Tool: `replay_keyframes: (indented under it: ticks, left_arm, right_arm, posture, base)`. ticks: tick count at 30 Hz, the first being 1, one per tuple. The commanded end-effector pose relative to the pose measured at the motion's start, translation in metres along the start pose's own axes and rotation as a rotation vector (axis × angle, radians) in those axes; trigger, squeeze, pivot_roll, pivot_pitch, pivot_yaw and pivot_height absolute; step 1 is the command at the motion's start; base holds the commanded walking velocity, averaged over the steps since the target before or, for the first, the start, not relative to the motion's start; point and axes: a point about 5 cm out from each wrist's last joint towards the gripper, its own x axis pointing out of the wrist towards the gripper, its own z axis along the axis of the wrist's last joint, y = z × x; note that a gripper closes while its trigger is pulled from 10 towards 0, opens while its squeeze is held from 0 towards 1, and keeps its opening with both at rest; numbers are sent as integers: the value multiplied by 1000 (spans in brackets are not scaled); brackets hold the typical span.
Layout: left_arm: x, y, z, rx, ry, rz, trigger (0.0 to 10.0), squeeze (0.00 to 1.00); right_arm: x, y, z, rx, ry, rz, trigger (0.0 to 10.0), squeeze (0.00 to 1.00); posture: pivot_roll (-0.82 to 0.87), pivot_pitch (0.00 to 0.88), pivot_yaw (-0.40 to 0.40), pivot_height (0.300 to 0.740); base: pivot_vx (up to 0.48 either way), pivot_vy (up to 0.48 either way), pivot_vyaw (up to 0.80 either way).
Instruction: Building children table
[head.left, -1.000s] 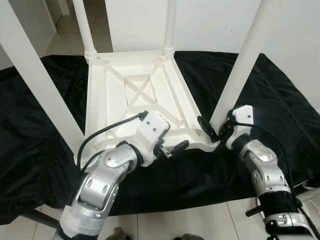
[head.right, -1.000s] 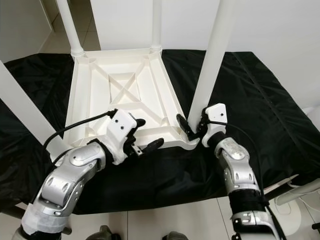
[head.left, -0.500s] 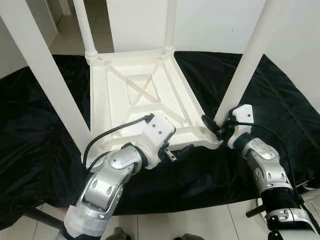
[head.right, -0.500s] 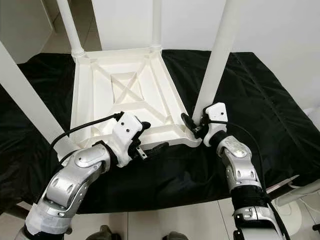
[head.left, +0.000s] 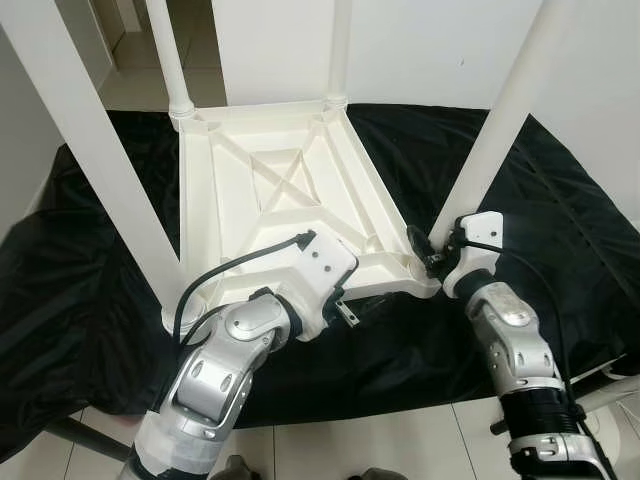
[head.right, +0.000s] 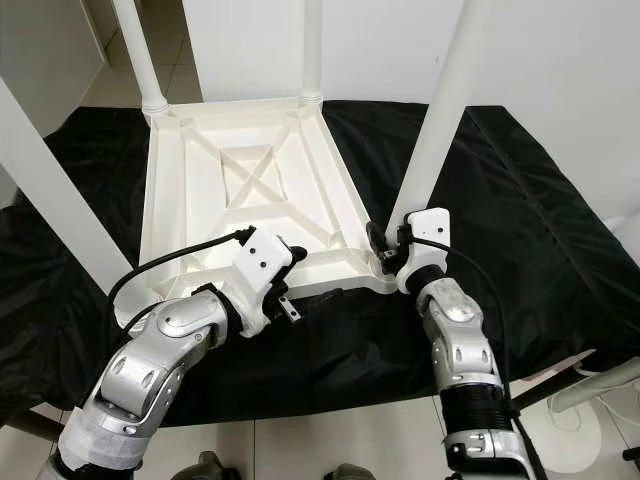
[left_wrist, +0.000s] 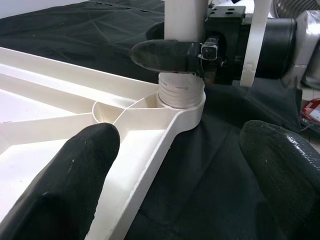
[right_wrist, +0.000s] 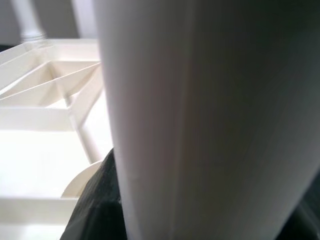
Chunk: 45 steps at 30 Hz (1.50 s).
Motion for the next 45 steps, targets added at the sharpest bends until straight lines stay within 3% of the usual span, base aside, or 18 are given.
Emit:
replay_keyframes:
  ticks: [1,3,4,6,7,11,15,16,23,28,29,31,33,36,39,45]
  left_arm:
    - [1,3,-3,10,14,54,10000,0]
    - [2,2,-3,8,10,46,10000,0]
    - [2,2,-3,8,10,46,10000,0]
    - [3,2,-2,9,7,41,10000,0]
    - [3,2,-2,9,7,41,10000,0]
    - [5,1,-1,9,2,39,10000,0]
    - [5,1,-1,11,2,42,10000,0]
    - [5,1,-1,15,3,45,10000,0]
    - [4,3,-1,26,1,60,10000,0]
    - [5,3,-1,31,3,64,10000,0]
    - [5,3,-1,36,6,66,10000,0]
    - [5,3,-1,36,6,66,10000,0]
    - [5,4,-1,47,14,69,10000,0]
    - [5,4,-1,47,14,69,10000,0]
    - [7,4,-1,42,24,64,10000,0]
    - [9,2,-2,38,25,58,10000,0]
  right_arm:
    - [-4,-1,-13,56,73,-84,10000,0]
    - [-5,11,-16,127,94,-230,10000,0]
    - [-5,11,-16,127,94,-230,10000,0]
    - [-6,29,-17,190,102,-356,10000,0]
    - [-6,29,-17,190,102,-356,10000,0]
    - [-3,53,-14,236,105,-360,10000,0]
    - [-2,58,-10,242,86,-314,10000,0]
    - [-3,56,-4,246,49,-286,10000,1000]
    - [-7,47,4,240,1,-285,10000,1000]
    - [-9,40,7,218,-16,-215,10000,1000]
    - [-10,35,8,195,-19,-152,10000,0]
    - [-10,35,8,195,-19,-152,10000,0]
    - [-14,20,7,106,-27,-10,10000,0]
    - [-14,20,7,106,-27,-10,10000,0]
    - [-11,2,5,-19,2,253,10000,0]
    - [-4,-7,3,-67,35,344,10000,0]
  posture:
    - [-86,5,-4,740]
    - [-93,2,-1,740]
    - [-93,2,-1,740]
    - [-94,0,2,740]
    - [-94,0,2,740]
    - [-90,0,2,740]
    - [-89,0,1,740]
    - [-86,0,0,740]
    - [-83,0,-3,740]
    - [-84,0,-2,740]
    - [-83,0,-1,740]
    - [-83,0,-1,740]
    - [-87,0,4,740]
    - [-87,0,4,740]
    - [-89,0,12,740]
    - [-78,0,7,740]
  base:
    - [0,0,0]
    - [0,0,0]
    - [0,0,0]
    - [0,0,0]
    - [0,0,0]
    - [0,0,0]
    - [0,0,0]
    - [0,0,0]
    - [0,0,0]
    - [0,0,0]
    - [0,0,0]
    - [0,0,0]
    - [0,0,0]
    - [0,0,0]
    - [0,0,0]
    - [0,0,0]
